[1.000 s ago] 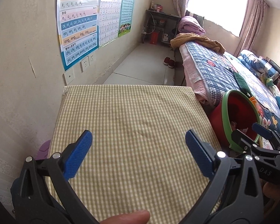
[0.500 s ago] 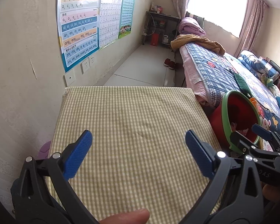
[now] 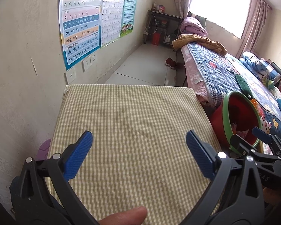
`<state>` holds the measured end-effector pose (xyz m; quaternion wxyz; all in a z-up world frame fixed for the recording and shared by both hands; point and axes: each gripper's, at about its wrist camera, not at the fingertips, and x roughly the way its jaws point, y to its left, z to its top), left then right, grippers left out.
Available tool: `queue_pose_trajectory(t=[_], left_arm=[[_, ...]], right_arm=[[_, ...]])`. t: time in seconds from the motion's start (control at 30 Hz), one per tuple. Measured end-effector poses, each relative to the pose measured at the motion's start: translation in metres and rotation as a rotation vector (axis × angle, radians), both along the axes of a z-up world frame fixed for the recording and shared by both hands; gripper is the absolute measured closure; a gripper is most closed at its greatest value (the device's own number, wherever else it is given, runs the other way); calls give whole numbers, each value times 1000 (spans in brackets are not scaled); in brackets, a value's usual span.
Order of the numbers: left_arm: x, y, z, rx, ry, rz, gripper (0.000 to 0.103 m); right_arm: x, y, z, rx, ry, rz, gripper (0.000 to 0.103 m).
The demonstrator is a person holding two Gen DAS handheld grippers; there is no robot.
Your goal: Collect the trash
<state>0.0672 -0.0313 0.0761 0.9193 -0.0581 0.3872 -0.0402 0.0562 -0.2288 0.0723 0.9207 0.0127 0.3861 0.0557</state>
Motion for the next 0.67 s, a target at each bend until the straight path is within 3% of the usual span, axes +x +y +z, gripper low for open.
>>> queue_pose_trajectory(t=[0.67], left_arm=[[0, 0, -6, 6, 19, 10, 5]], right_arm=[[0, 0, -2, 1, 8, -5, 7]])
